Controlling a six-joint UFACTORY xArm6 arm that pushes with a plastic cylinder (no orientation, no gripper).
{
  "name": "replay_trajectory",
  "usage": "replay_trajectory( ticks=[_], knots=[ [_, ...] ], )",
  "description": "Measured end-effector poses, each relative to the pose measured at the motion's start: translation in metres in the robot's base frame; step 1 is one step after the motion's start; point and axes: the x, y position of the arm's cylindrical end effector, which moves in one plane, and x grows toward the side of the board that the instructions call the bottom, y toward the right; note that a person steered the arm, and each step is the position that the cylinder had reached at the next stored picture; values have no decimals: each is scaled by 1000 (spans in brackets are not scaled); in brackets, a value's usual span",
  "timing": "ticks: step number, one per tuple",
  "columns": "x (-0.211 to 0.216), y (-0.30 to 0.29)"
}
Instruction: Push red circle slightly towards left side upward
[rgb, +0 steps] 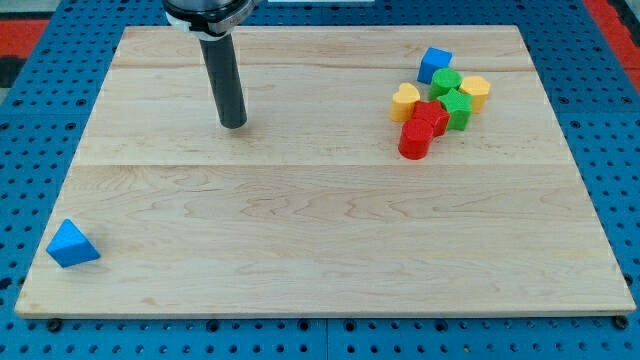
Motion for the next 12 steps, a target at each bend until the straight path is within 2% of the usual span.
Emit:
replay_trajectory(
  ticks=[2,3,4,6,8,12],
  knots=[
    [10,9],
    [62,21],
    [90,70],
    [139,123],
    [143,181],
    [136,246]
  ],
)
